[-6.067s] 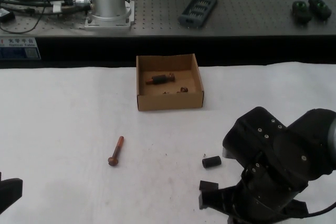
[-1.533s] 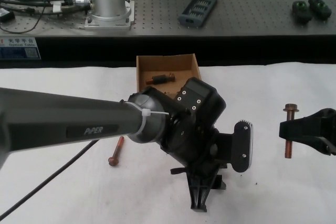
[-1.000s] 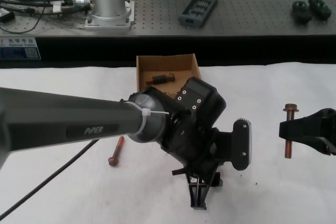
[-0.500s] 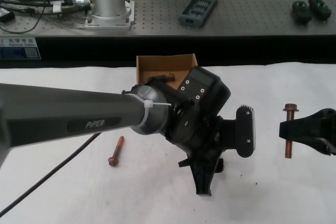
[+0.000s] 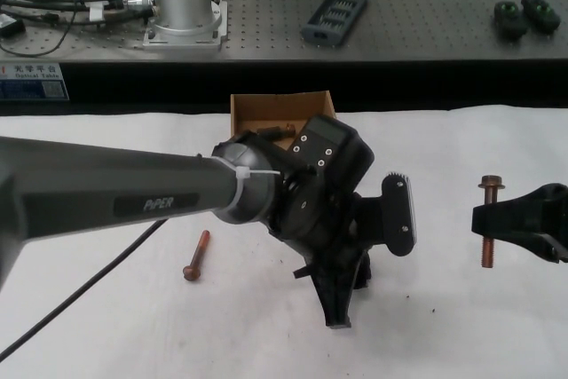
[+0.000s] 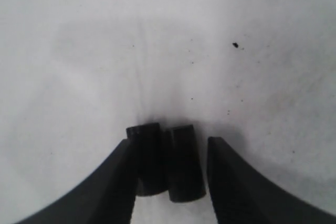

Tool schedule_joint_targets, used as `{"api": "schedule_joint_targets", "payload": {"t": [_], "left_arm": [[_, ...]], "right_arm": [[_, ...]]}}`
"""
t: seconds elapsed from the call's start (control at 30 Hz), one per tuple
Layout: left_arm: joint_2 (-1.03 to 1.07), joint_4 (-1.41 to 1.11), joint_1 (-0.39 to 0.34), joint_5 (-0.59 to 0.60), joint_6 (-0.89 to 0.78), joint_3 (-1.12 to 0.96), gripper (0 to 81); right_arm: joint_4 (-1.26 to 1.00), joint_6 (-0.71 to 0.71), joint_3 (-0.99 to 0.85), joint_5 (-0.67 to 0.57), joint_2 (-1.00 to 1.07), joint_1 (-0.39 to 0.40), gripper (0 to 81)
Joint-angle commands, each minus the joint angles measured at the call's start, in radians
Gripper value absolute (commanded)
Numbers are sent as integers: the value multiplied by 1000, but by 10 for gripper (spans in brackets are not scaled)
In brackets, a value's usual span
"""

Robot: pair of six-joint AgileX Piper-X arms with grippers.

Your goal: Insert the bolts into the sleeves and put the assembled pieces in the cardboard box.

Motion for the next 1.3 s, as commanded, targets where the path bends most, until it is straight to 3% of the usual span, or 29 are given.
{"api": "schedule_joint_targets", "payload": {"t": [0.0, 0.3, 0.6, 0.97, 1.27], "left_arm": [[10, 10, -1, 19, -19, -10, 313], [16, 104, -18, 40, -60, -10, 313], [16, 137, -93, 81, -90, -10, 313], [23, 156, -83, 36, -86, -10, 313], [23, 305, -45, 33, 49, -10, 322]], "right_arm": [[-10, -8, -4, -15, -14, -1, 11], [-10, -8, -4, -15, -14, -1, 11], [-16, -8, -4, -12, -14, -2, 11], [-9, -8, -4, -15, -14, -2, 11], [-9, -8, -4, -15, -14, -2, 11]]}}
